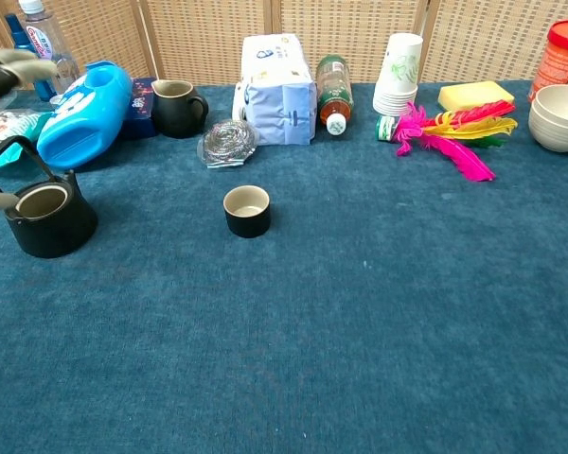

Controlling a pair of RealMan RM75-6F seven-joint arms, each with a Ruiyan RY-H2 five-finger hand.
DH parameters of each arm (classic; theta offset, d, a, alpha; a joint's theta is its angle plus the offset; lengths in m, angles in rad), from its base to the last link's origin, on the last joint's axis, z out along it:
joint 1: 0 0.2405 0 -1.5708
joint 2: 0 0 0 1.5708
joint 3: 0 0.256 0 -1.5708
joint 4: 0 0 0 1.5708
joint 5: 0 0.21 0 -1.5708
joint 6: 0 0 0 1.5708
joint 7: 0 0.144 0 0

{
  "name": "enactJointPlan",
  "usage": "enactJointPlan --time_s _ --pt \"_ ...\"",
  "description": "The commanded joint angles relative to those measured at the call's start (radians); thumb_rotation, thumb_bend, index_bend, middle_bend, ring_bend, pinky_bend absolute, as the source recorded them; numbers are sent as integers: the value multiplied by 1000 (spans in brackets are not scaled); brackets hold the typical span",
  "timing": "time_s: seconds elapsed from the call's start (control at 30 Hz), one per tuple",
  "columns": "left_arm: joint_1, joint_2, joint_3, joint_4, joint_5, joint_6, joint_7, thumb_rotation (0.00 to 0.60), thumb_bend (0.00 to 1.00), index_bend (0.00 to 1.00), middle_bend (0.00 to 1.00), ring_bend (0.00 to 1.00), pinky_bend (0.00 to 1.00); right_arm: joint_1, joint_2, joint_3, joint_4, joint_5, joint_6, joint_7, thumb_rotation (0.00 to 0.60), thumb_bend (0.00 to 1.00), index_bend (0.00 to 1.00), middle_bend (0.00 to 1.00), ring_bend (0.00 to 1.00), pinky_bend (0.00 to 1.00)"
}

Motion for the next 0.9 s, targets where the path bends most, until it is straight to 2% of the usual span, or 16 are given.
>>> enactJointPlan --time_s 0.03,0.27,0.53,0.77,0.9 --pt "-28 -48 -3 1 -49 -37 96 600 0 0 0 0 70 0 2 -2 -1 -3 0 5 276 0 0 0 0 0" --pt "-63 -113 2 69 -81 -65 190 600 0 0 0 0 69 0 7 -3 -1 -6 2 15 276 0 0 0 0 0" --pt "-89 -172 -4 171 -90 -55 238 600 0 0 0 0 70 6 10 -5 3 -1 -12 35 275 0 0 0 0 0" --pt "-95 -187 1 230 -102 -54 226 600 0 0 0 0 69 8 13 -7 4 -4 -15 51 278 0 0 0 0 0" --pt "-110 -195 -15 276 -116 -68 182 600 0 0 0 0 69 6 26 -24 -14 -57 4 87 279 0 0 0 0 0"
